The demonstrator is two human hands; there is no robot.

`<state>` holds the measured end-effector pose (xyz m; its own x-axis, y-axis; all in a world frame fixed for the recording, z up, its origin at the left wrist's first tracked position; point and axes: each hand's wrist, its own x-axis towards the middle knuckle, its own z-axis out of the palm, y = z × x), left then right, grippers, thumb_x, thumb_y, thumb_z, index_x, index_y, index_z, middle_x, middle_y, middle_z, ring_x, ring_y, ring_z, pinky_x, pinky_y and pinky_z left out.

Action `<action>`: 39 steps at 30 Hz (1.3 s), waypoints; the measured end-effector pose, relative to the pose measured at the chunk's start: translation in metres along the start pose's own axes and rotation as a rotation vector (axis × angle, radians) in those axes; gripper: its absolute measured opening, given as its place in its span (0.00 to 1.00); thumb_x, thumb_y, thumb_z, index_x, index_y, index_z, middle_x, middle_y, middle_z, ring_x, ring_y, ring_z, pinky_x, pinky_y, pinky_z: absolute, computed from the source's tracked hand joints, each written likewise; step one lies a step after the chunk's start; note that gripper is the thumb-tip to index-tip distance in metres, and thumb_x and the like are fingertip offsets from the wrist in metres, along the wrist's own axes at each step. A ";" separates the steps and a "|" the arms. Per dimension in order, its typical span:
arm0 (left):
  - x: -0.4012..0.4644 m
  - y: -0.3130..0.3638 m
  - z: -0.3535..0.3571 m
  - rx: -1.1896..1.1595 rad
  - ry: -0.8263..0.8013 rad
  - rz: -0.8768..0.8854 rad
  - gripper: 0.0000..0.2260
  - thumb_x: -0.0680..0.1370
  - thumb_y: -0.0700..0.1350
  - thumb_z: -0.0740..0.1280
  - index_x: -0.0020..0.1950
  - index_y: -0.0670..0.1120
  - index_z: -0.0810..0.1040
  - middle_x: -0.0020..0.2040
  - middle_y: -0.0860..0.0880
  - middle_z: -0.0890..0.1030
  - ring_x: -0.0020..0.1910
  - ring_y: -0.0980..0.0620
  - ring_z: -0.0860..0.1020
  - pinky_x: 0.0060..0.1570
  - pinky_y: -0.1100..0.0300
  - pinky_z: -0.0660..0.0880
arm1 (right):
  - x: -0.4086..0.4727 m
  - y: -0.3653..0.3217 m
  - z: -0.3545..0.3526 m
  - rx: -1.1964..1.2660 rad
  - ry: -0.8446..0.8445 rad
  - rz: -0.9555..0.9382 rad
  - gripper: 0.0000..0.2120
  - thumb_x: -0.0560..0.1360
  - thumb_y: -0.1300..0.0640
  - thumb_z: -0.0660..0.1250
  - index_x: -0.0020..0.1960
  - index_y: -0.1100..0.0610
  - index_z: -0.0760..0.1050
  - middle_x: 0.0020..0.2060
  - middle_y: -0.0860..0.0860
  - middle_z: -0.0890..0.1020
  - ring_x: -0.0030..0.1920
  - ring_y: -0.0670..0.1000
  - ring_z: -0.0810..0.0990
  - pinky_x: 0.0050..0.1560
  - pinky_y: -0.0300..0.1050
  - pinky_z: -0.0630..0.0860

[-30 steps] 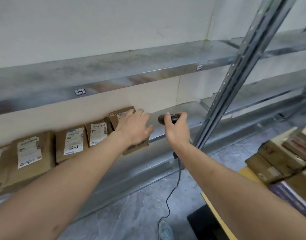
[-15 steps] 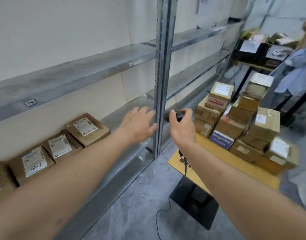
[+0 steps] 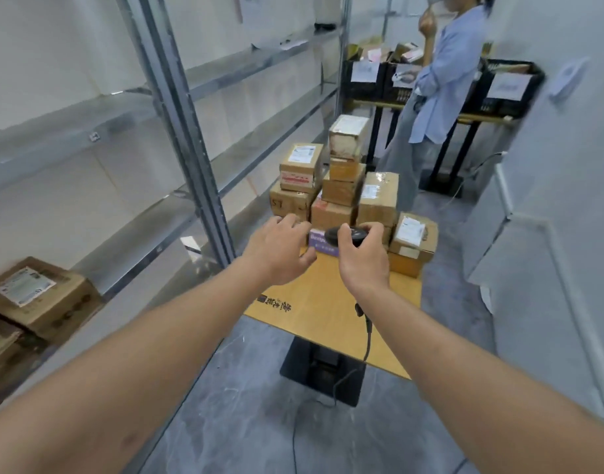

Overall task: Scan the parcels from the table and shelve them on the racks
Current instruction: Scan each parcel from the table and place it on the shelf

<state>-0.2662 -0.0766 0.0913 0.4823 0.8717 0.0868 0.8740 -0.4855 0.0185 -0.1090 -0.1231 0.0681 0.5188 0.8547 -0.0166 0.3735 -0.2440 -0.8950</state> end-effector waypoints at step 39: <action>0.328 0.235 0.222 -0.191 -0.333 0.010 0.34 0.76 0.70 0.65 0.72 0.47 0.69 0.73 0.44 0.69 0.69 0.38 0.70 0.65 0.45 0.72 | 0.307 0.229 -0.138 -0.108 0.206 0.346 0.12 0.83 0.42 0.62 0.63 0.46 0.68 0.47 0.42 0.78 0.49 0.51 0.78 0.48 0.47 0.70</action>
<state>0.1109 0.1101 -0.0974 0.5106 0.8256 -0.2400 0.8578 -0.4703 0.2071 0.2415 0.0204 -0.0803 0.7668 0.6071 -0.2086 0.2234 -0.5570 -0.7999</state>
